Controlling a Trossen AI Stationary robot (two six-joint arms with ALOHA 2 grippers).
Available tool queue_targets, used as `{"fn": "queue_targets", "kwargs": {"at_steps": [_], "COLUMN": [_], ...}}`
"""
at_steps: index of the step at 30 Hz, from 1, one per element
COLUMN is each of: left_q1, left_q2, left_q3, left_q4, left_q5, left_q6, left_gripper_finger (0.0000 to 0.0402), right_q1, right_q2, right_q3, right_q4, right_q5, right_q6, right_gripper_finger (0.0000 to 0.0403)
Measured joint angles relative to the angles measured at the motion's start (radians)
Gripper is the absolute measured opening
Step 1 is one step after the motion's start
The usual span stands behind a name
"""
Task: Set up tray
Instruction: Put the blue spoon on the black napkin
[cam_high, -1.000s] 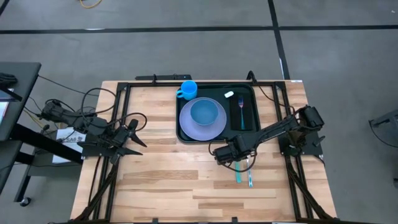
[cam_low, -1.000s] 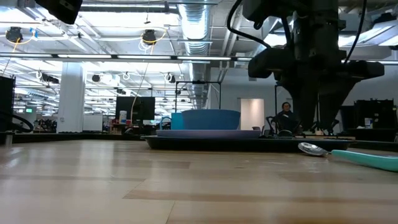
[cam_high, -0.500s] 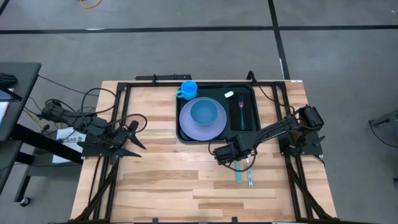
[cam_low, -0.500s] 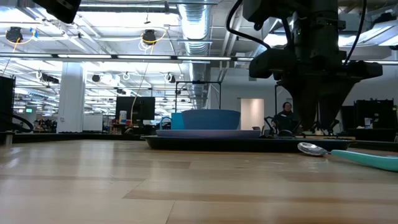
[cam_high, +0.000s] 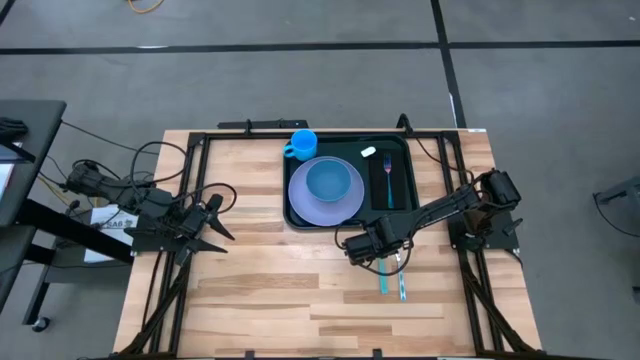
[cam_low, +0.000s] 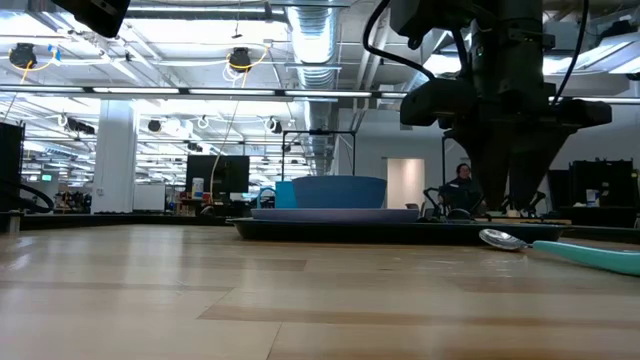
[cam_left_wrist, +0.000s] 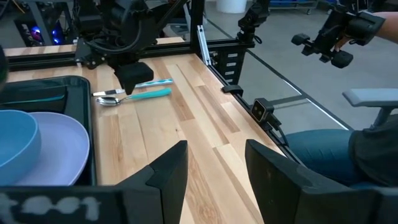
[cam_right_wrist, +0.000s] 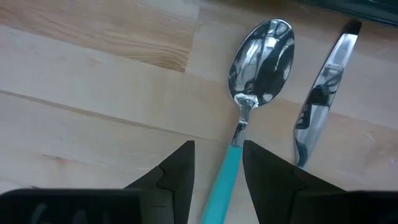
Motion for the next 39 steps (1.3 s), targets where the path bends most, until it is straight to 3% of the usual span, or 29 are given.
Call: {"fn": "queue_targets", "kwargs": {"at_steps": [20,39], "left_q1": [0.000,0.000], "left_q2": [0.000,0.000], "left_q3": [0.000,0.000], "left_q4": [0.000,0.000], "left_q5": [-0.005,-0.005], "left_q6": [0.001,0.001], "left_gripper_finger": [0.0148,0.0148], "right_q1": [0.005,0.014], "right_q2": [-0.001,-0.001], "right_q3": [-0.143,-0.147], "right_q4": [0.177,0.184], "right_q5": [-0.043,-0.030], "right_q6": [0.036,0.047], "right_gripper_finger": [0.0126,0.0126]}}
